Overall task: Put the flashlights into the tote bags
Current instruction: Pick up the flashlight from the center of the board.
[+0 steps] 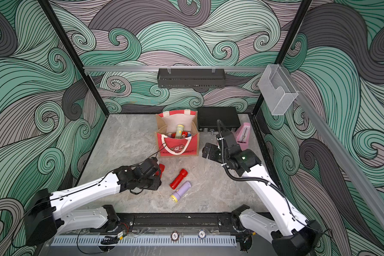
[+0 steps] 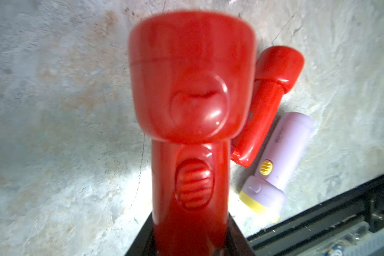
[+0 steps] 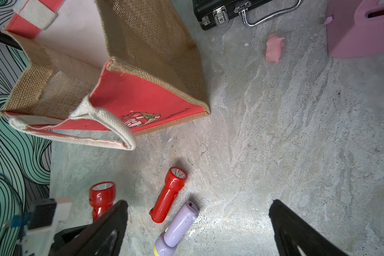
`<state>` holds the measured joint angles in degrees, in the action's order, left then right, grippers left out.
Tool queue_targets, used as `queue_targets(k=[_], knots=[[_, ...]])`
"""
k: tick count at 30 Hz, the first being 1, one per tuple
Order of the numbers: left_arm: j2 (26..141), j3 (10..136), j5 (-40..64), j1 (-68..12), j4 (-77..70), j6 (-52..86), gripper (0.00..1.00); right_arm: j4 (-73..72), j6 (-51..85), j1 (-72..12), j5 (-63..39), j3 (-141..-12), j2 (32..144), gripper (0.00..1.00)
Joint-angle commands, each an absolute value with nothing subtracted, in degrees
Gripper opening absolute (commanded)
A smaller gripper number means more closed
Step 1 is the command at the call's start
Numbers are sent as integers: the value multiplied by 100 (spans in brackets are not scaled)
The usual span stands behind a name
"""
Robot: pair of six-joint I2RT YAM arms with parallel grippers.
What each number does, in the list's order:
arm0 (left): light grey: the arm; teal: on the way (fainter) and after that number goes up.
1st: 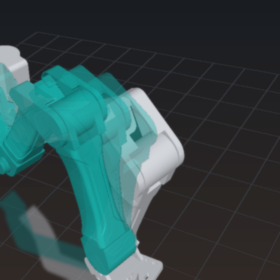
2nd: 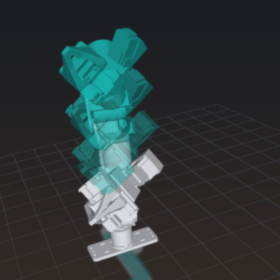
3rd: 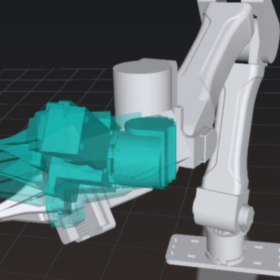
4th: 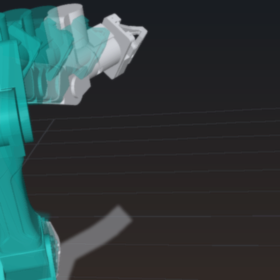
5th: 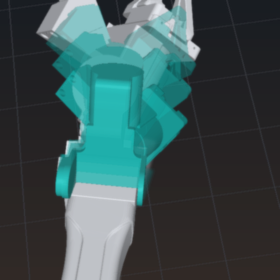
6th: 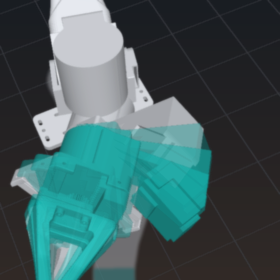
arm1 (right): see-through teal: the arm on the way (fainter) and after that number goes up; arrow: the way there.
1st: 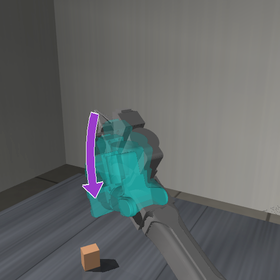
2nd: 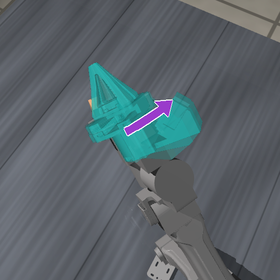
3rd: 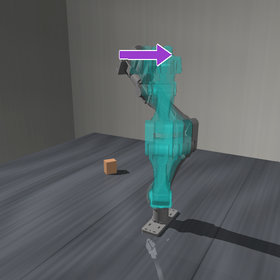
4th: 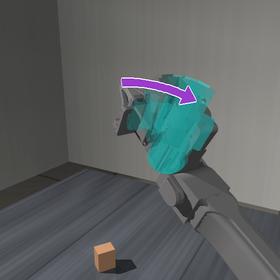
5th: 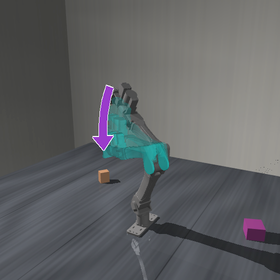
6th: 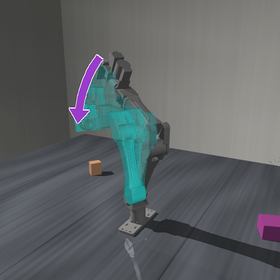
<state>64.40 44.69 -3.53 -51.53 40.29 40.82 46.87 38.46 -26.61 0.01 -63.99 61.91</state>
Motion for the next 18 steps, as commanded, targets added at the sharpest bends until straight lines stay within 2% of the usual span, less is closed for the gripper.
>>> queue_targets(k=[1,10,18], knots=[[6076,4891,-355,-5185,4852,4128,0,4524,3842,-2576,-182,-6455,6295,100],[5802,6777,-490,-5184,6076,3178,0,4509,3778,-2479,-167,-6522,6501,100],[7404,8882,-573,-5001,6064,2817,0,4447,3827,-2425,-208,-6441,6426,100]])
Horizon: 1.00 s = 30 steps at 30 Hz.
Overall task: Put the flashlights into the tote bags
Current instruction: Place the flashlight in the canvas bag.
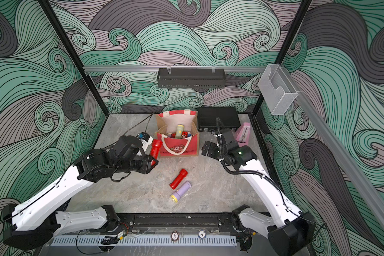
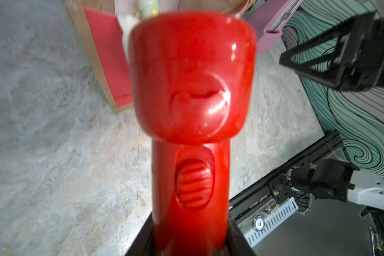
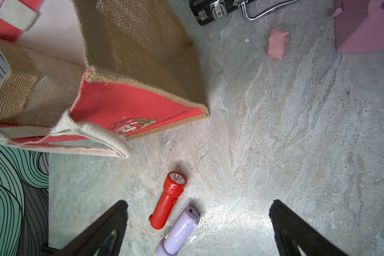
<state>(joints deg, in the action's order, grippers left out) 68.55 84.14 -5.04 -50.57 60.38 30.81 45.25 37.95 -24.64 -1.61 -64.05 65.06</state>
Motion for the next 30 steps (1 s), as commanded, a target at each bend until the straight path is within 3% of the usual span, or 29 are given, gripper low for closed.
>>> queue_targets(k=[1,12,30], knots=[[7629,9172,-540,-4993,5958,2821,0,4443,3851,-2426,-216,-6418,6400,100],[9779,11249,-564,-4497,5451,3028,0,4751,3822,-2418,-89,-6367,5980,100],[11633,12216,-641,-3849,4751,2720,0,5194,3769,-2418,10,-6333,5650,100]])
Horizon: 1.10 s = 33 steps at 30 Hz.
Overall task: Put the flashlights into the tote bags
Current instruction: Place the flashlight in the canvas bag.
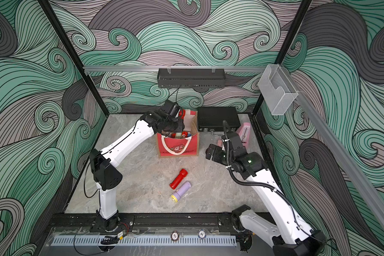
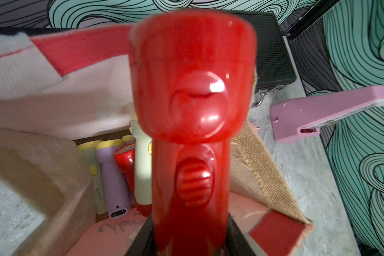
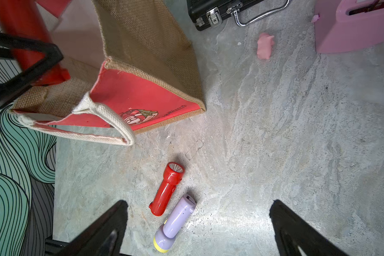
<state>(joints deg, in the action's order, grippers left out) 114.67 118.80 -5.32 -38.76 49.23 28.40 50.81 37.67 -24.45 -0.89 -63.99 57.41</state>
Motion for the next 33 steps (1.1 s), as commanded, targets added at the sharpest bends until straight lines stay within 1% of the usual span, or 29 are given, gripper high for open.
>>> queue_targets(k=[1,11,22,27,29,33], knots=[[11721,12291,-687,-3849,4787,2741,0,5195,3786,-2417,-4,-6330,5645,100],[12009,12129,-961,-3911,4764,3351,0,5229,3912,-2417,99,-6362,5613,100],[12488,12119,-1033,-3893,4907,3305,0,5229,3821,-2419,0,-6408,5685,99],[12480,11986,-1158,-3889,5077,3379,1,5255,3720,-2415,1,-6439,5628,99],[12454,11899,-1164,-3893,5050,3426,5,5283,3647,-2410,49,-6464,5616,100],[12413,11909,-1170,-3894,5059,3415,22,5363,3477,-2408,98,-6637,5716,99]])
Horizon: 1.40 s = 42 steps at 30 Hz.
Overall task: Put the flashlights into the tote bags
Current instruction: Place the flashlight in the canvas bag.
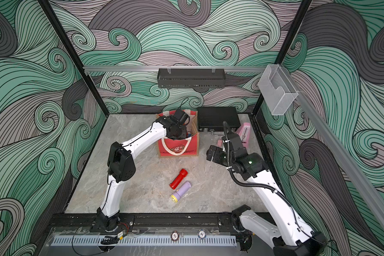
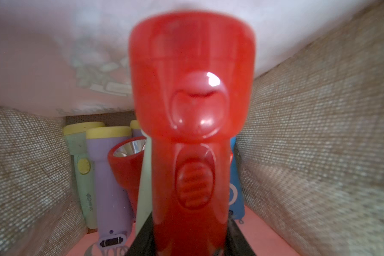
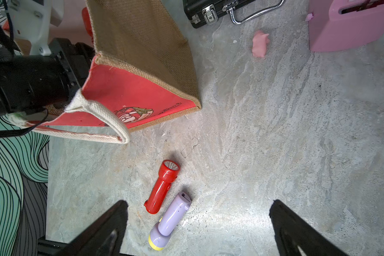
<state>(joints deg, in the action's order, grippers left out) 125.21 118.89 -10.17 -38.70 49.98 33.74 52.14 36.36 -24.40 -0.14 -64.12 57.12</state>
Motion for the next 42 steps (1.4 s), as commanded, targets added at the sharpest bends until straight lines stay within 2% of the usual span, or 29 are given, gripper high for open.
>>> queue_targets(k=[1,12,19,27,34,42], knots=[[12393,11905,-1192,-3886,5035,3380,26,5361,3456,-2403,114,-6665,5743,100],[11967,12233,-1031,-3911,5061,3281,74,4789,3335,-2408,-58,-6680,5725,100],[11380,12227,-778,-3983,5131,3207,91,5080,3553,-2409,-9,-6617,5877,100],[10363,11939,-564,-4286,5025,2774,99,5246,3877,-2417,-4,-6461,5866,99],[8978,10525,-339,-4328,4725,2866,99,5264,4235,-2571,18,-6116,5792,100],[7177,8557,-716,-4390,4314,2858,99,5301,4583,-3196,406,-6073,5985,100]])
